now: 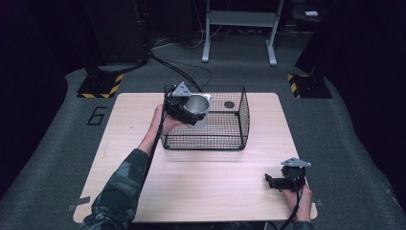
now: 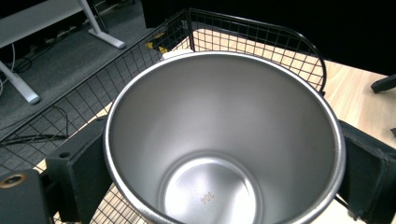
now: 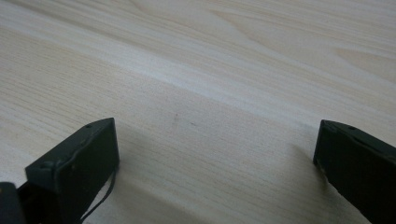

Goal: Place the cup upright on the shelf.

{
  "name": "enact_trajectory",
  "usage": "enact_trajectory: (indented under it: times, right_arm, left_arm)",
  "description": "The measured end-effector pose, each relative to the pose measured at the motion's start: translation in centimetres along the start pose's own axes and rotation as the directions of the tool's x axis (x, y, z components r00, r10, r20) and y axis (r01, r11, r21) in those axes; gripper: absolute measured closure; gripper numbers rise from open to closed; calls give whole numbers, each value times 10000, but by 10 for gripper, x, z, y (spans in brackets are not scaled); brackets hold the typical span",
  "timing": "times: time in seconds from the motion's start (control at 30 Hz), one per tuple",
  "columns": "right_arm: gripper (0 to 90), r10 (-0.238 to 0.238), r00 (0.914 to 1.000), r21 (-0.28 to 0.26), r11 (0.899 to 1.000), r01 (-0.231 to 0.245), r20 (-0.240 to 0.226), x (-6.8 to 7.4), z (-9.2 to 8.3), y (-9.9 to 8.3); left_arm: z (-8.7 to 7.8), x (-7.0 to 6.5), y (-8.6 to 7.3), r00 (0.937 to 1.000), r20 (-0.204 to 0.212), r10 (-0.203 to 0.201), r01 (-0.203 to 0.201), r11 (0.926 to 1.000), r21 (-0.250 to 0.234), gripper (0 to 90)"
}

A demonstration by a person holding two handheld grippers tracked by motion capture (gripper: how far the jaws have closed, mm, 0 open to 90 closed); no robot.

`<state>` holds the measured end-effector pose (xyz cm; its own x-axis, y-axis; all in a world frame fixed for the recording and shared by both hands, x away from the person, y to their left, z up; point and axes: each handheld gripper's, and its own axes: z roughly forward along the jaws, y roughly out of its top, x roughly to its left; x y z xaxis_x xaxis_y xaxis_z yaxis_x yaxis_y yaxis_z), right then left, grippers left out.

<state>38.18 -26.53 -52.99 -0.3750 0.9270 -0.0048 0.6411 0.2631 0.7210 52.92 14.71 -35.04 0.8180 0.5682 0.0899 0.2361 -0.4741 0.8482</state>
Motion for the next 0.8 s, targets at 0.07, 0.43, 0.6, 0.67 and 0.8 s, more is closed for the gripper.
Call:
enact_trajectory:
  times: [0.07,0.43,0.6,0.67,0.8]
  right_arm:
    - [0,-2,10000,-9,10000,2,5,0,0,0]
    - [0,-11,10000,-18,10000,11,10,0,0,0]
    - [0,-65,10000,-6,10000,65,13,0,0,0]
    - [0,-58,10000,-13,10000,58,19,0,0,0]
    - [0,-62,10000,-19,10000,62,20,0,0,0]
  left_arm:
    - [4,3,0,10000,21,-14,14,9999,148,69]
    - [27,11,1,9999,99,-113,110,9995,306,69]
    - [40,12,0,9997,220,-100,89,9987,507,69]
    - [45,14,-2,9997,248,-53,37,9979,641,69]
    - [54,17,-5,9996,252,-115,95,9968,794,69]
